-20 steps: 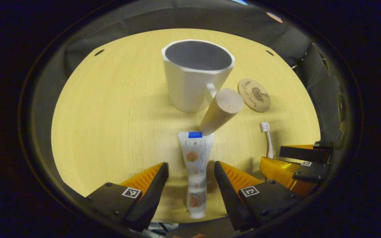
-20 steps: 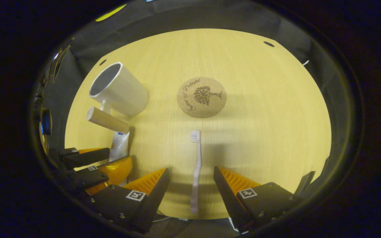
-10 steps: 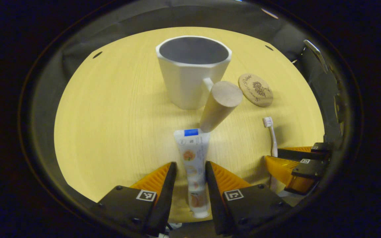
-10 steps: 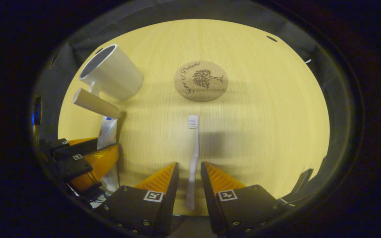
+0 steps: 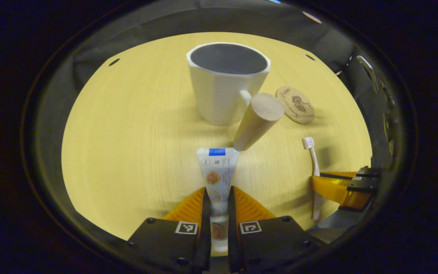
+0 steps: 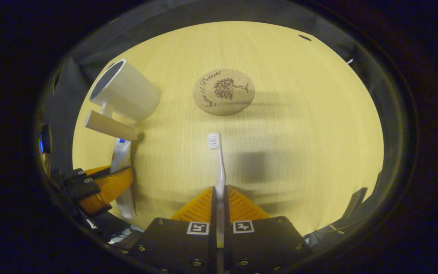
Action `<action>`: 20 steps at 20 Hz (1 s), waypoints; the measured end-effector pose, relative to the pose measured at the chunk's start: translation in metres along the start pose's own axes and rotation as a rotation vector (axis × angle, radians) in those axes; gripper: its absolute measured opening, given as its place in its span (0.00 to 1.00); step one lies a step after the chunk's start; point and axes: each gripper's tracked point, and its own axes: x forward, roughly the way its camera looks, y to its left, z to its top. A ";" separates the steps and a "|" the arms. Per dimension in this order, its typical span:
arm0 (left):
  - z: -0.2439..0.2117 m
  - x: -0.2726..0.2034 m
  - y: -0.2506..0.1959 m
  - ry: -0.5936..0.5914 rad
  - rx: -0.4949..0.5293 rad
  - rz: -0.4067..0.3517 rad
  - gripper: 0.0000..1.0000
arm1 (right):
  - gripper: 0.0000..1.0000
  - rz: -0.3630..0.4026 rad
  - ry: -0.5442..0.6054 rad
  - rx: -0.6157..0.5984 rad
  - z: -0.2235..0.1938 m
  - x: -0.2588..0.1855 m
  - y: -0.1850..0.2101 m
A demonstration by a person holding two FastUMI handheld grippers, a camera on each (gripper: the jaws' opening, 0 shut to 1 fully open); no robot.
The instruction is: Put the toothbrush and toothpaste on the desktop into the cup, then pick up the cup and place it on the coaster on the desktop.
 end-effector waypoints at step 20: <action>0.034 -0.067 0.044 -0.265 -0.134 0.017 0.25 | 0.03 0.132 -0.206 -0.020 0.036 -0.052 0.018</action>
